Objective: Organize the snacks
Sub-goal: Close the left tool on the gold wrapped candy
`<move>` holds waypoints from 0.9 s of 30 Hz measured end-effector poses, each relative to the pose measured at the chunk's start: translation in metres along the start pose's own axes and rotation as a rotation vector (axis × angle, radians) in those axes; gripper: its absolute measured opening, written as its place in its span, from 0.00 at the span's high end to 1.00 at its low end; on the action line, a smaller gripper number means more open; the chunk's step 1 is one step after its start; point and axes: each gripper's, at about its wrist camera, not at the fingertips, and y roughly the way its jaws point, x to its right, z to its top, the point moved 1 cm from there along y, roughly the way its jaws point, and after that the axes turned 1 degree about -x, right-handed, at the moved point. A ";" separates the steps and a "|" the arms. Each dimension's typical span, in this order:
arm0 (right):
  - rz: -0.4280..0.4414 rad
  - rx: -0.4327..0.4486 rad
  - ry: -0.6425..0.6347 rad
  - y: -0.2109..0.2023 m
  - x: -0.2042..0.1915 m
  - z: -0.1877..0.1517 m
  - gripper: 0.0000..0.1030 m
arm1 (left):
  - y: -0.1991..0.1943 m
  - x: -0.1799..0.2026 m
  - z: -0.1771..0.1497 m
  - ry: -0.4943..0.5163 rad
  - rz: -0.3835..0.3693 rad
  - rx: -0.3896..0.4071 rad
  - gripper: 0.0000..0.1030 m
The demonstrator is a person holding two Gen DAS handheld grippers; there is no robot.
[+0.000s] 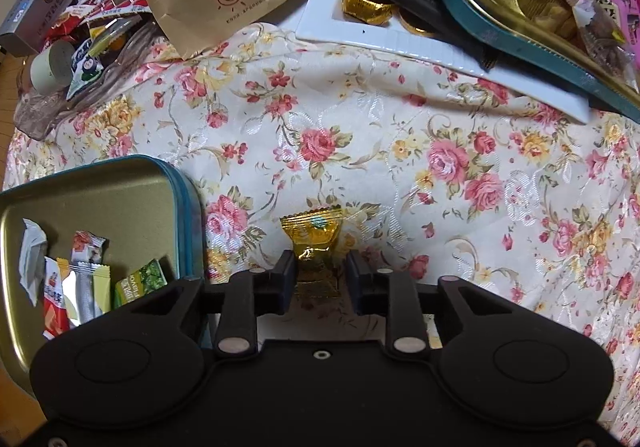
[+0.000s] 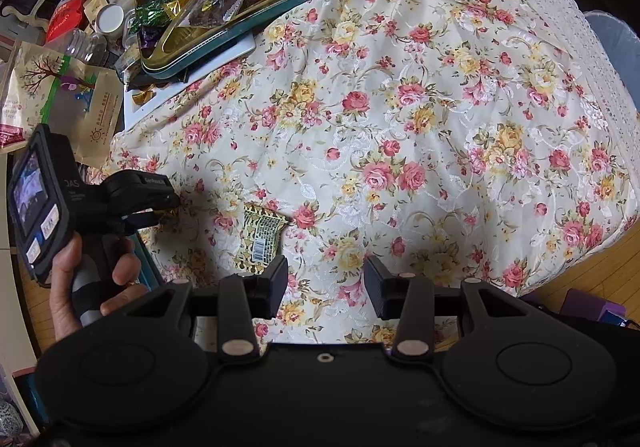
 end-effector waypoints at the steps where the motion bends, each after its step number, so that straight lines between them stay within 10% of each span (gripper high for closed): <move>1: 0.002 0.002 0.002 0.000 0.001 0.000 0.56 | 0.001 0.000 0.000 0.004 -0.004 -0.009 0.73; 27: 0.027 0.125 -0.014 0.079 -0.065 -0.003 0.57 | 0.001 0.019 -0.023 0.164 -0.100 -0.049 0.66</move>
